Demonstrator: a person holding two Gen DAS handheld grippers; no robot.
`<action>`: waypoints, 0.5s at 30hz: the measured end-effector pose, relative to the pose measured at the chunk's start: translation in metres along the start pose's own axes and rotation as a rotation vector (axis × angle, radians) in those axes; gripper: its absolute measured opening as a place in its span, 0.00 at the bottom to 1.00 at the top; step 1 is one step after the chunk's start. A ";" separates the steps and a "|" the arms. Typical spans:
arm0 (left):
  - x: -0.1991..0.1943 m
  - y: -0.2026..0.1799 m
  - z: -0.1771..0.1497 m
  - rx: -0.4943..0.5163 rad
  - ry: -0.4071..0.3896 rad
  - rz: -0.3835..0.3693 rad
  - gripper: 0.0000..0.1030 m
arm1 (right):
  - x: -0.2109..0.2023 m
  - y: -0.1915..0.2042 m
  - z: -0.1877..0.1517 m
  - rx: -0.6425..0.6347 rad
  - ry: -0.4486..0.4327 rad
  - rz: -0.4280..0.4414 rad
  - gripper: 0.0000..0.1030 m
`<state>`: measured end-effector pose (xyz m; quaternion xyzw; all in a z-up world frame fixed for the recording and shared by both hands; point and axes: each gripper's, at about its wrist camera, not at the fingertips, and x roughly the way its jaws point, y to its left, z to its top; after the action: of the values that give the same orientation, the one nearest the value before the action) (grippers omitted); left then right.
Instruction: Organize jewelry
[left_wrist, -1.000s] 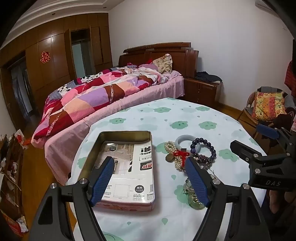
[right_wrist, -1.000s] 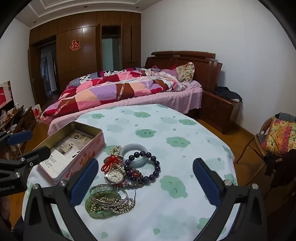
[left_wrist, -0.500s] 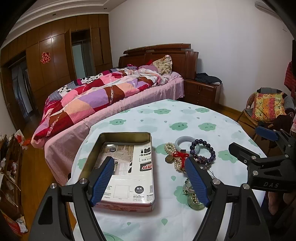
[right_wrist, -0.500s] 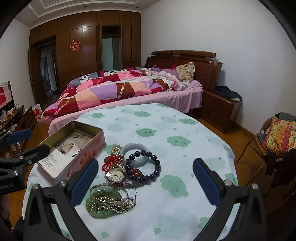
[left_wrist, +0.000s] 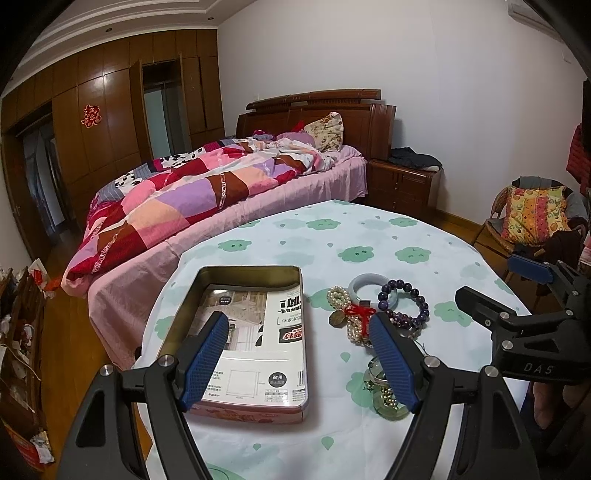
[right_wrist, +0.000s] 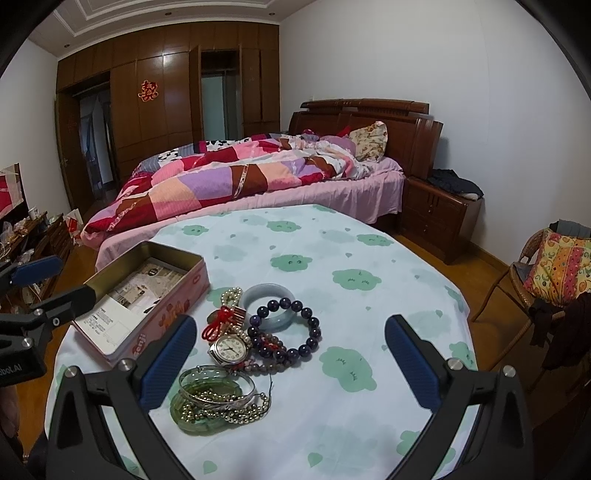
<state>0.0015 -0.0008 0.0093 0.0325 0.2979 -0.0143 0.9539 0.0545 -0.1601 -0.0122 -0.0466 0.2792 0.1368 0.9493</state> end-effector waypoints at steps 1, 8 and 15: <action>0.000 0.000 0.001 -0.001 -0.001 0.000 0.76 | 0.000 0.000 0.000 0.000 0.001 0.001 1.00; 0.000 0.000 0.000 -0.002 -0.001 -0.001 0.76 | -0.001 -0.001 -0.002 0.000 0.001 0.000 1.00; 0.003 0.002 -0.004 -0.001 0.002 -0.007 0.76 | 0.001 0.000 -0.001 0.001 0.005 0.002 1.00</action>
<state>0.0017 0.0020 0.0047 0.0308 0.2988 -0.0174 0.9536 0.0550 -0.1599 -0.0139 -0.0462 0.2817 0.1376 0.9485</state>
